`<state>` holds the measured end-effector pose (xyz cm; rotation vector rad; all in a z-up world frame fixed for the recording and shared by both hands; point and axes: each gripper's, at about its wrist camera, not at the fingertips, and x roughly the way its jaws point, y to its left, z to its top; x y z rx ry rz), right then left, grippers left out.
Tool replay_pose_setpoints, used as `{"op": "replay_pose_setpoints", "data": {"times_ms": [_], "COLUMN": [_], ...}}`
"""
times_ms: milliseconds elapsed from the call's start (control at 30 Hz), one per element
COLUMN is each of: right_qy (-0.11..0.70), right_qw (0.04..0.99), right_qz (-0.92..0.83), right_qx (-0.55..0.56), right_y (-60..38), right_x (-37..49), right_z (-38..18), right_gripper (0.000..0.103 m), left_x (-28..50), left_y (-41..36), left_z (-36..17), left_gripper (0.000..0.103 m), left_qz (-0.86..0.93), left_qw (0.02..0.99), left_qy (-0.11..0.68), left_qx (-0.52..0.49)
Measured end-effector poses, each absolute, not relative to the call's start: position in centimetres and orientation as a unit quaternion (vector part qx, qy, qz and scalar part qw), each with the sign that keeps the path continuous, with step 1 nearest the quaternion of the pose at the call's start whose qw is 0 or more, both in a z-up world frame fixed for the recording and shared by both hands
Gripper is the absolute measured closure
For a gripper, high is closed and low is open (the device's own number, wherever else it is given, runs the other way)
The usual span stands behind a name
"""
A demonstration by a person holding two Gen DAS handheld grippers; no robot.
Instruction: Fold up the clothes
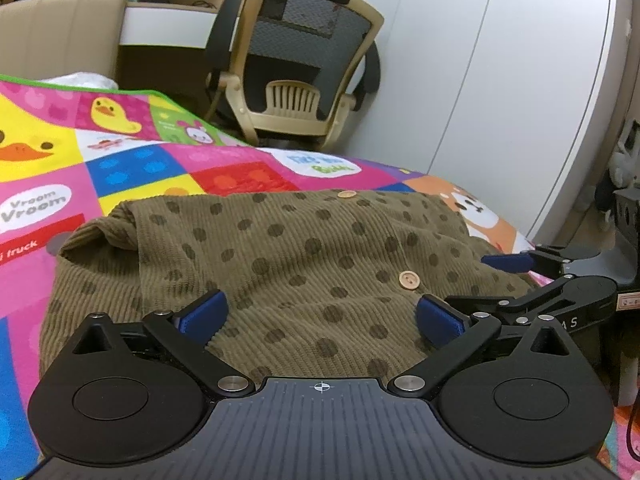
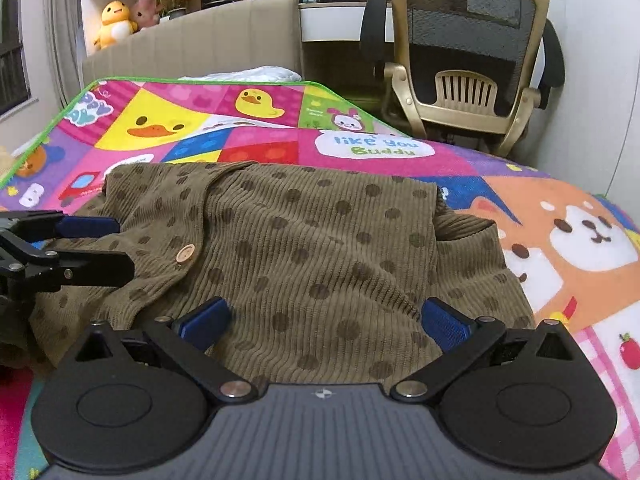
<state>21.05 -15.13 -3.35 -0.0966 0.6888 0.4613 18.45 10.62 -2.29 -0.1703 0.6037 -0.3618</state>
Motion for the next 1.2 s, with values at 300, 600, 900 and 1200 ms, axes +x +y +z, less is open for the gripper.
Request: {"op": "replay_pose_setpoints", "data": {"times_ms": [300,600,900,1200], "right_qy": [0.331,0.336,0.299,0.275], "right_qw": [0.914,0.911,0.918,0.920], "right_qz": [0.232,0.234,0.256,0.222], "right_qx": [-0.044,-0.052,-0.044,-0.171], "right_y": [-15.4,-15.2,-14.6,-10.5], "right_x": [20.9,21.1,18.1,16.5], "right_z": [-3.4,-3.5,-0.4,-3.2], "right_gripper": [0.000,0.000,0.000,0.000], "left_x": [18.4,14.5,14.1,13.7], "left_y": [10.9,10.4,11.3,11.9], "left_z": [-2.3,-0.6,-1.9,-2.5], "left_gripper": [0.000,0.000,0.000,0.000], "left_qz": [-0.176,-0.077,-0.060,-0.058], "left_qw": [0.935,0.946,0.941,0.939], "left_qy": [0.295,0.316,0.333,0.338], "left_qx": [-0.090,-0.009,-0.018,-0.035]}}
